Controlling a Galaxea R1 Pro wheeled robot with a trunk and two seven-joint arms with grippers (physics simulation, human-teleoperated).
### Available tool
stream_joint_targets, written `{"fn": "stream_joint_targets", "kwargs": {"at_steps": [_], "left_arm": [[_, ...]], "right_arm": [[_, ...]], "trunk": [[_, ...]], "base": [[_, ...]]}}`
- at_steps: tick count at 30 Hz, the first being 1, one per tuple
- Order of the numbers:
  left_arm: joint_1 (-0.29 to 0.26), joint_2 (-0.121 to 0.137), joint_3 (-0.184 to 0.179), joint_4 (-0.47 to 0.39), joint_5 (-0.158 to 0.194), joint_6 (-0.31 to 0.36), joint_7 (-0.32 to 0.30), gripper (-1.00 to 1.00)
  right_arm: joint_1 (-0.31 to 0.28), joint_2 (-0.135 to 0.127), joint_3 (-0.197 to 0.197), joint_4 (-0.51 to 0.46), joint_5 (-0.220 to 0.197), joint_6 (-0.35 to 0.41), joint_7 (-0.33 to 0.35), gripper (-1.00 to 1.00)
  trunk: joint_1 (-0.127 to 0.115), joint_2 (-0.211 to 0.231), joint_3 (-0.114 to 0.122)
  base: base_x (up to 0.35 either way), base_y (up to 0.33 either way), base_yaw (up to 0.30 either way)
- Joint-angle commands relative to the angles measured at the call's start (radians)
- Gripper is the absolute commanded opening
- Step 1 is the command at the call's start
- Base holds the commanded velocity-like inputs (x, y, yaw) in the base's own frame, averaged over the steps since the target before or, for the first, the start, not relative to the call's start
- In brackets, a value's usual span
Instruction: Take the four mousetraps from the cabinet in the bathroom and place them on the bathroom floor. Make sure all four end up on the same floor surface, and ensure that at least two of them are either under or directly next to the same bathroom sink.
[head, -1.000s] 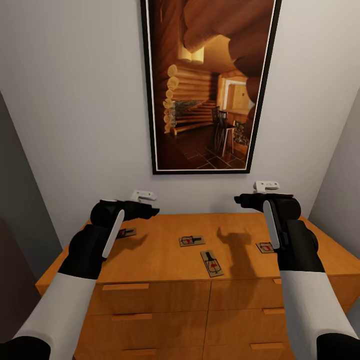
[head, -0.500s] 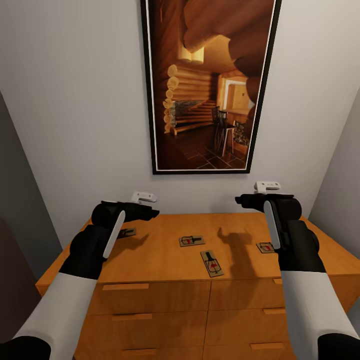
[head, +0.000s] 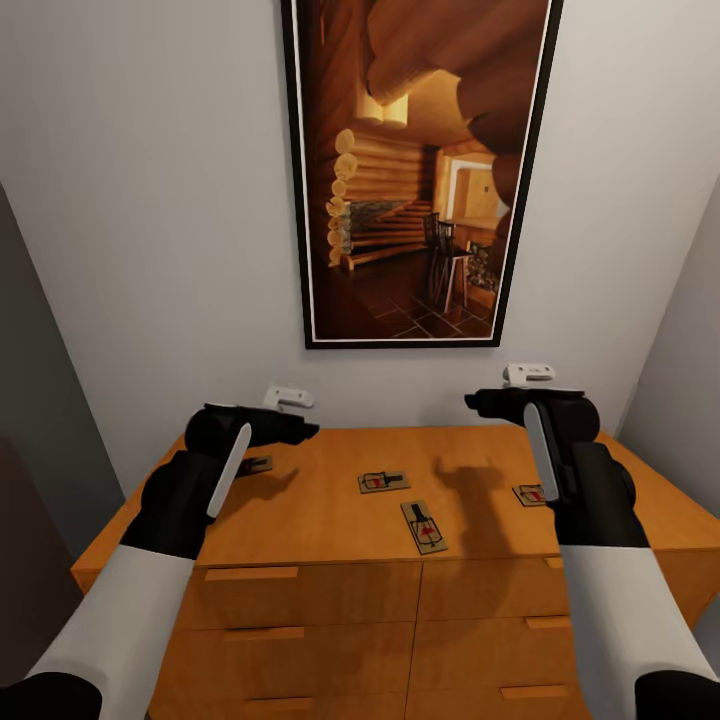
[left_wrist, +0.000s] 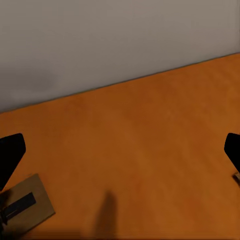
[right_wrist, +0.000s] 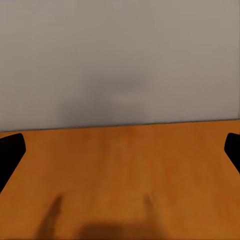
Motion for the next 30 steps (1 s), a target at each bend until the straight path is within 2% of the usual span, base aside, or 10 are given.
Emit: {"fn": "stream_joint_targets", "kwargs": {"at_steps": [1,4,5,10,13,18,23,30], "left_arm": [[-0.001,0.000,0.000,0.004,0.002,0.005,0.000,1.00],[-0.001,-0.001,0.001,0.019,0.002,0.005,0.000,1.00],[-0.001,-0.001,0.001,0.019,0.002,0.005,0.000,1.00],[-0.001,0.000,0.001,0.039,0.001,0.005,0.001,1.00],[-0.001,0.000,0.002,0.046,0.001,0.005,0.001,1.00],[-0.001,0.001,0.003,0.053,0.001,0.005,0.001,1.00],[-0.001,0.001,0.003,0.054,0.000,0.005,0.002,1.00],[-0.001,0.001,0.003,0.056,-0.001,0.005,0.002,1.00]], "right_arm": [[-0.002,0.000,0.012,-0.003,0.000,0.004,0.004,1.00],[-0.004,0.001,0.070,-0.019,-0.006,0.004,0.012,1.00],[-0.004,0.001,0.070,-0.019,-0.006,0.004,0.012,1.00],[-0.005,0.003,0.197,-0.070,-0.010,0.004,0.021,1.00],[-0.006,0.006,0.240,-0.087,-0.010,0.004,0.023,1.00],[-0.006,0.011,0.266,-0.096,-0.011,0.004,0.025,1.00],[-0.006,0.012,0.274,-0.099,-0.012,0.004,0.029,1.00],[-0.007,0.012,0.250,-0.099,-0.013,0.004,0.038,1.00]], "trunk": [[0.000,-0.001,-0.001],[0.000,-0.001,-0.001],[0.000,-0.001,-0.001],[0.000,-0.001,-0.001],[0.000,-0.001,-0.001],[0.000,-0.001,-0.001],[0.000,-0.001,-0.001],[0.000,-0.001,-0.001]], "base": [[0.000,0.000,0.000],[0.000,0.000,0.000],[0.000,0.000,0.000],[0.000,0.000,0.000],[0.000,0.000,0.000],[0.000,0.000,0.000],[0.000,0.000,0.000],[-0.060,0.058,0.000]]}}
